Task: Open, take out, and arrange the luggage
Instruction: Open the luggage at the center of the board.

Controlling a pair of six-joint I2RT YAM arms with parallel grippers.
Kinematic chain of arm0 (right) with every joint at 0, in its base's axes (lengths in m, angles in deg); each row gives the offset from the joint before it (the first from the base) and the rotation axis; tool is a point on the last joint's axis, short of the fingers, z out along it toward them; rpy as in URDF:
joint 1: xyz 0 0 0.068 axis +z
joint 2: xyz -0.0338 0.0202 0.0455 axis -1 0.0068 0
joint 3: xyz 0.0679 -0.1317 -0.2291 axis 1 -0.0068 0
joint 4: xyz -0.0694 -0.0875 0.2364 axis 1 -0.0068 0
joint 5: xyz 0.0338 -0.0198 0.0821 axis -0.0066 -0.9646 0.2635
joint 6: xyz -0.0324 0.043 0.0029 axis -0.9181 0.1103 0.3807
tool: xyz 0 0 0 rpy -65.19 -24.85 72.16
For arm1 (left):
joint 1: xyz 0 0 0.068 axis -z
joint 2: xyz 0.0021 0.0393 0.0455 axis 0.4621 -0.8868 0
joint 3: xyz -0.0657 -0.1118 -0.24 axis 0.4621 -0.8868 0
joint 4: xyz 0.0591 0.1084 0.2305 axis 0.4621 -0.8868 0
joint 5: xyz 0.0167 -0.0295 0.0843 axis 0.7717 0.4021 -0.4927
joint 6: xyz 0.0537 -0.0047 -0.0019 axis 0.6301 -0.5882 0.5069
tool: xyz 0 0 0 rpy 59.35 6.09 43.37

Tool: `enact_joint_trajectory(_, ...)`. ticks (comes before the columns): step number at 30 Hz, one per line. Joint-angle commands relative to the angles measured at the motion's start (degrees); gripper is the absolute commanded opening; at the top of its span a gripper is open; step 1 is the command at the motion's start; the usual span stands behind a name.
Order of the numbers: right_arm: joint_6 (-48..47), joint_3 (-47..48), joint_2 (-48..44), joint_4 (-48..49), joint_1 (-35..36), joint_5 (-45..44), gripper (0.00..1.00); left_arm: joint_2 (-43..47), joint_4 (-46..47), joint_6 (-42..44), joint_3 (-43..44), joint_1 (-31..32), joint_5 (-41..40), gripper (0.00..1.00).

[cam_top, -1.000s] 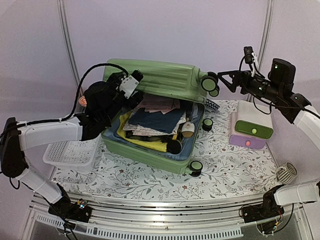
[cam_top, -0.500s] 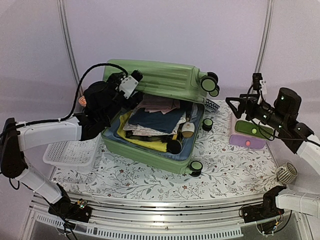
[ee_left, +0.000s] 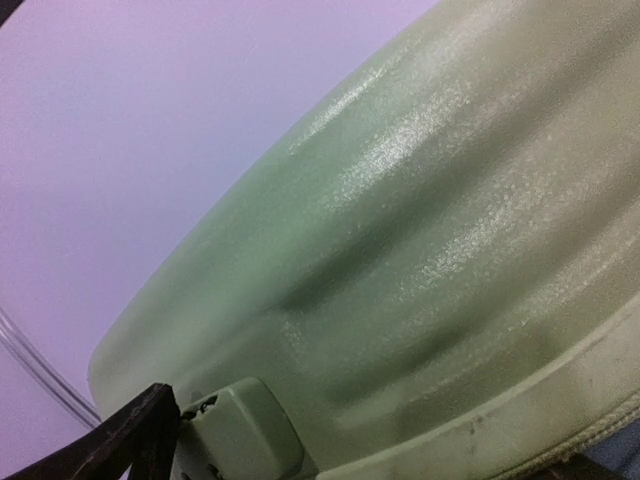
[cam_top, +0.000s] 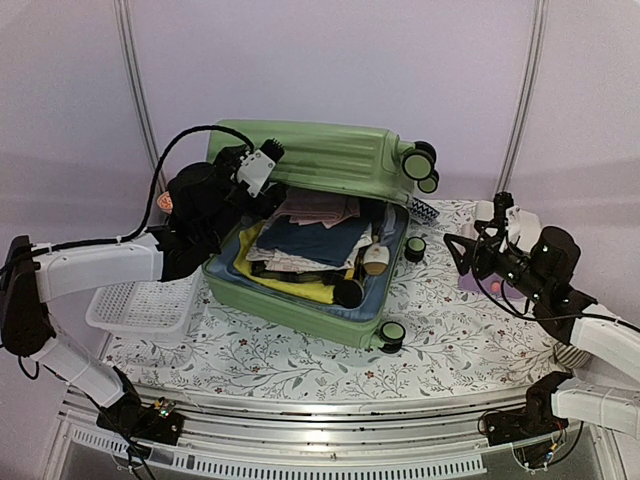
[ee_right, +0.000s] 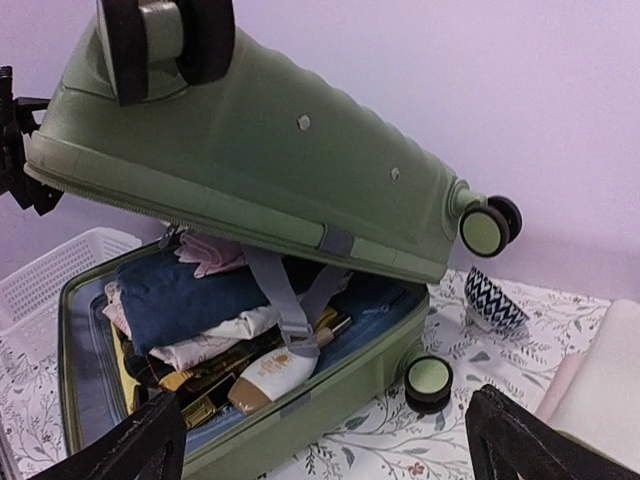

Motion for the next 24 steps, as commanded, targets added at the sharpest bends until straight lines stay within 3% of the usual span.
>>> enact_joint_trajectory(1, -5.99, -0.12, 2.66, 13.67, 6.17, -7.47, 1.00, 1.04, 0.32, -6.51, 2.31, -0.13, 0.99, 0.98)
enact_joint_trajectory(8, -16.32, -2.90, 8.32, 25.31, 14.16, -15.15, 0.99, 0.97, -1.34, -7.26, 3.35, -0.16, 1.28, 0.98)
enact_joint_trajectory(11, -19.42, -4.94, 9.40, 31.44, 15.59, -14.46, 0.99, 1.05, -1.64, -7.26, 3.56, -0.17, 1.02, 0.98)
enact_joint_trajectory(19, -22.32, -4.39, 13.67, 35.75, 17.04, -14.34, 0.99, 1.21, -1.56, -8.11, 3.84, -0.17, 1.06, 0.98)
enact_joint_trajectory(24, -22.85, -4.54, 18.53, 45.50, 17.16, -16.05, 0.99, 1.10, -1.52, -8.36, 3.93, -0.18, 1.20, 0.98)
